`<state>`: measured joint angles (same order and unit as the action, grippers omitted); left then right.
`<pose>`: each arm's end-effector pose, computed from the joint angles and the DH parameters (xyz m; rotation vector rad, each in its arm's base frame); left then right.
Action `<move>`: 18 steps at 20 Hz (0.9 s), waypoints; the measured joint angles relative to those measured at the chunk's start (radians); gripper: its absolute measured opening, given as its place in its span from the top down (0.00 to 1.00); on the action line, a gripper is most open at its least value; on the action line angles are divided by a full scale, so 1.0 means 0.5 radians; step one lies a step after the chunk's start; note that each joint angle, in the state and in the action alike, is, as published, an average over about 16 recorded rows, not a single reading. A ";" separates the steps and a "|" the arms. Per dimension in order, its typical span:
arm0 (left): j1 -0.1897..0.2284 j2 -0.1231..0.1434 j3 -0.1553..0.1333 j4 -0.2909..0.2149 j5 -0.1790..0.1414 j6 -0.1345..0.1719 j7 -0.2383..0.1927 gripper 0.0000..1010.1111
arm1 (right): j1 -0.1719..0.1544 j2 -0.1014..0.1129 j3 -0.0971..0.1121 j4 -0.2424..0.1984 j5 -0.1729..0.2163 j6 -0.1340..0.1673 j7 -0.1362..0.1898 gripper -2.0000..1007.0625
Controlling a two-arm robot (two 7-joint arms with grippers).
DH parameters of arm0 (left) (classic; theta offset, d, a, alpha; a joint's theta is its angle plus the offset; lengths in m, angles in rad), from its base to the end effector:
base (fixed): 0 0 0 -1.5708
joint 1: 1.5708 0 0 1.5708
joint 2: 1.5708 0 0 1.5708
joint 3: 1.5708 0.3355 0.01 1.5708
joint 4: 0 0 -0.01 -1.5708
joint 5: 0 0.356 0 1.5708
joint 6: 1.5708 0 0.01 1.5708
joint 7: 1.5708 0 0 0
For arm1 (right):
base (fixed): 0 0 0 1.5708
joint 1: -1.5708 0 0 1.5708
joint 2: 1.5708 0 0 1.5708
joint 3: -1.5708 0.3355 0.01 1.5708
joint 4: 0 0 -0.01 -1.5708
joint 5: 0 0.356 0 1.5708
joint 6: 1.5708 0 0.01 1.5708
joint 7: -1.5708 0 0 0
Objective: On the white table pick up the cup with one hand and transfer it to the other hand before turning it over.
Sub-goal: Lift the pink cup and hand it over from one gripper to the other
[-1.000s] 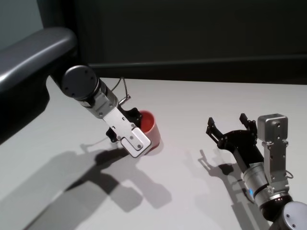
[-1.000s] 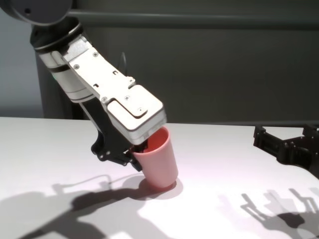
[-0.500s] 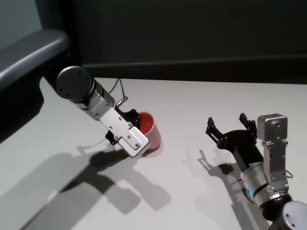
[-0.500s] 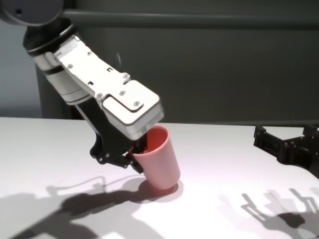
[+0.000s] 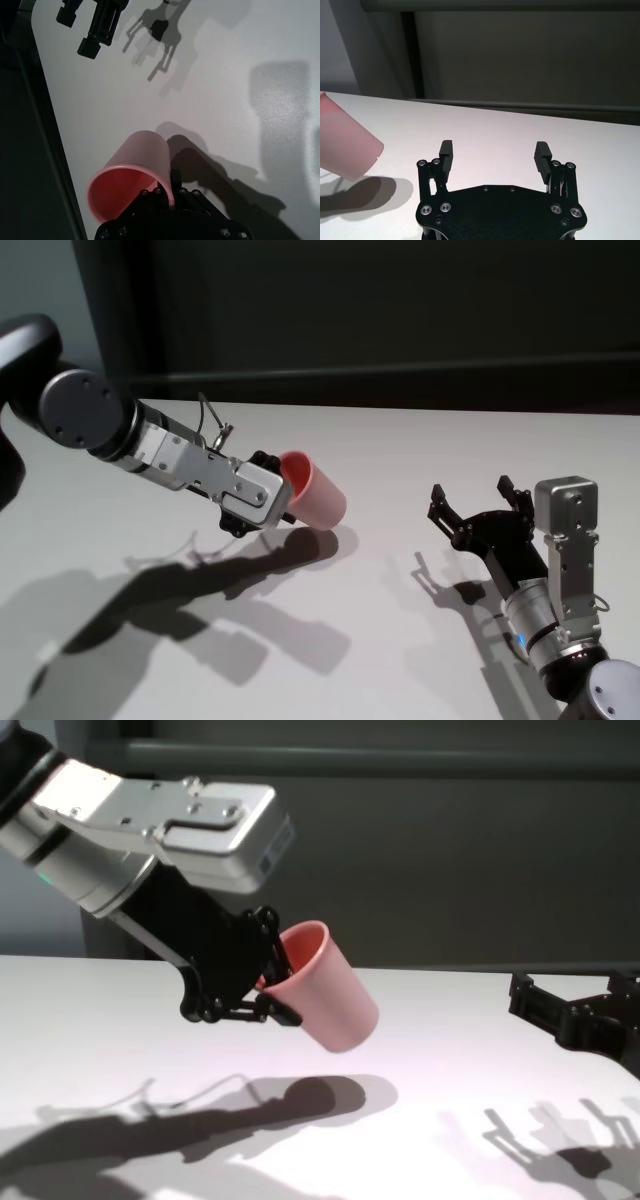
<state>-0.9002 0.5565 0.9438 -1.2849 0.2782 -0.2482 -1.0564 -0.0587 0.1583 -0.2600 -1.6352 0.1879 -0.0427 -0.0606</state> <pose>0.5475 -0.0114 -0.1664 0.9577 -0.8407 -0.1513 0.3431 0.0447 -0.3534 0.0398 0.0385 -1.3662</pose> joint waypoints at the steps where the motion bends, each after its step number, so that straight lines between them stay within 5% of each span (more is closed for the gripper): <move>1: 0.020 0.016 -0.027 -0.011 -0.047 0.015 0.019 0.96 | 0.000 0.000 0.000 0.000 0.000 0.000 0.000 0.01; 10: 0.201 0.101 -0.256 -0.050 -0.481 0.120 0.178 0.96 | 0.000 0.000 0.000 0.000 0.000 0.000 0.000 0.01; 18: 0.350 0.043 -0.432 0.027 -0.918 0.109 0.247 0.96 | 0.000 0.000 0.000 0.000 0.000 0.000 0.000 0.01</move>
<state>-0.7250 0.5780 0.7279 -1.2713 -0.1809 -0.1939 -0.9329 -0.0587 0.1583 -0.2600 -1.6352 0.1879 -0.0427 -0.0606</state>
